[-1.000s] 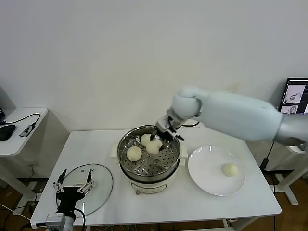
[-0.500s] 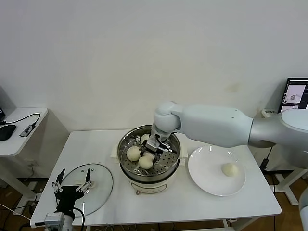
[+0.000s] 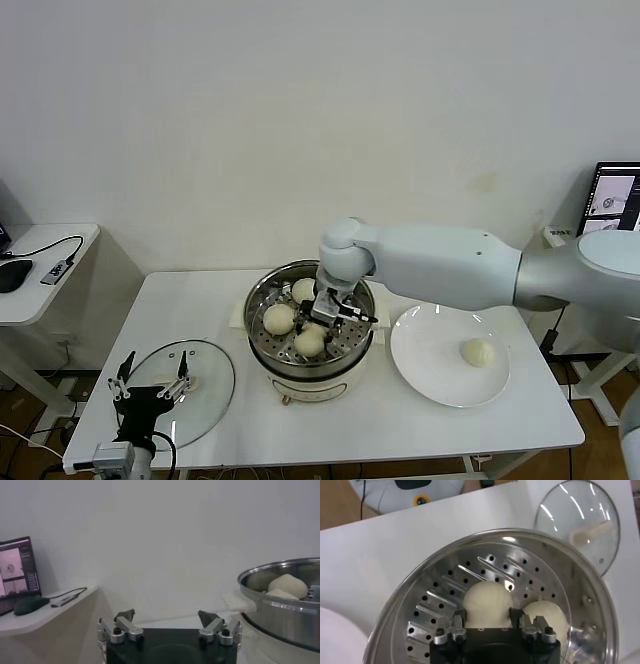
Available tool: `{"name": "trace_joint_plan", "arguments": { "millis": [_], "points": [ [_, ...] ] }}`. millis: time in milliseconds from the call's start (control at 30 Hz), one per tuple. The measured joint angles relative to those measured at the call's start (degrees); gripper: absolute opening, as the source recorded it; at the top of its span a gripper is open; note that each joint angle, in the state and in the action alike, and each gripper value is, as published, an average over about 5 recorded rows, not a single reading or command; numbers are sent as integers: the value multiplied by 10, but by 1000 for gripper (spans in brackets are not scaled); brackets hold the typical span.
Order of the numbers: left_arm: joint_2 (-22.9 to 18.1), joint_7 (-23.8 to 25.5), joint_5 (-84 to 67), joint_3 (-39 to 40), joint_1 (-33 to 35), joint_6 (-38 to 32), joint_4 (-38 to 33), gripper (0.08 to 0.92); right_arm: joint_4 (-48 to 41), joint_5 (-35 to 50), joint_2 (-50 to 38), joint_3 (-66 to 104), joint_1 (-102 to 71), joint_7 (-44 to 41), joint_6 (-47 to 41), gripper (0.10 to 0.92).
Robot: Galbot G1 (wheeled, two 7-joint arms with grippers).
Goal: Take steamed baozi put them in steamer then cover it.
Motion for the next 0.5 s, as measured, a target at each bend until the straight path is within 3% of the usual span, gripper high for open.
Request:
{"name": "trace_joint_plan", "arguments": {
  "millis": [200, 500],
  "points": [
    [3, 1, 0, 0, 0, 1, -1, 823, 9, 10, -15, 11, 10, 0, -4, 806],
    [10, 3, 2, -2, -1, 2, -5, 823, 32, 57, -74, 41, 38, -14, -58, 823]
  ]
}}
